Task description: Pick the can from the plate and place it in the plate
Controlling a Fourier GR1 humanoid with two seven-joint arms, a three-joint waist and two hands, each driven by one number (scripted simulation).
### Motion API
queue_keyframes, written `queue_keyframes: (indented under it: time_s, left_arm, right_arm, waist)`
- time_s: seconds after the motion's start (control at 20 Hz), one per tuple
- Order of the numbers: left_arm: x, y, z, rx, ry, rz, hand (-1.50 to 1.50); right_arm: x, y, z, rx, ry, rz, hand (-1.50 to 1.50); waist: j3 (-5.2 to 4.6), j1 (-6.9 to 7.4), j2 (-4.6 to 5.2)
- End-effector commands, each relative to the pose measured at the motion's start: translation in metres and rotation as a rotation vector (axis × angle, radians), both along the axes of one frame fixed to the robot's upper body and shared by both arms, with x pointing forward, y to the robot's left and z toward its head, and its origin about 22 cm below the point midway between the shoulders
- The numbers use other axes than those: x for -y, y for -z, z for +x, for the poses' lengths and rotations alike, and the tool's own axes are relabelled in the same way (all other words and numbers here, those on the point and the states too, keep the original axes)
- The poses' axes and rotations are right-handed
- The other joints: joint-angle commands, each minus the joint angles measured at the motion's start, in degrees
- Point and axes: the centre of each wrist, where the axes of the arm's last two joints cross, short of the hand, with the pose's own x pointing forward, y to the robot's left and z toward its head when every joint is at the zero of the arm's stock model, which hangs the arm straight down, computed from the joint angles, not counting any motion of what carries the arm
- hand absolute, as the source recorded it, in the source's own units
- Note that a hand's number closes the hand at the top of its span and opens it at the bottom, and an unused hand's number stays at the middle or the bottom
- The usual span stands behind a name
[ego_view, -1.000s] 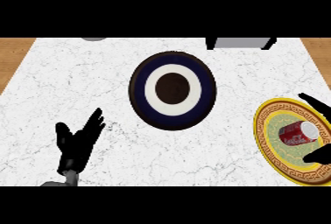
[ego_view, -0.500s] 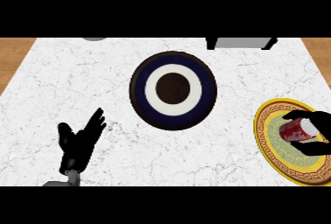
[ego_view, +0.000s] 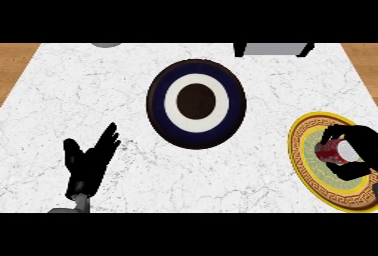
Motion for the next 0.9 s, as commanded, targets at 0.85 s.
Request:
queue_keyframes:
  time_s: [0.85]
  left_arm:
    - [0.018,0.004,0.005,-0.014,0.072,0.004,0.00]
  right_arm:
    - [-0.323,-0.048,-0.027,0.703,0.185,0.544,1.50]
  waist:
    - [0.18,4.02,-0.73]
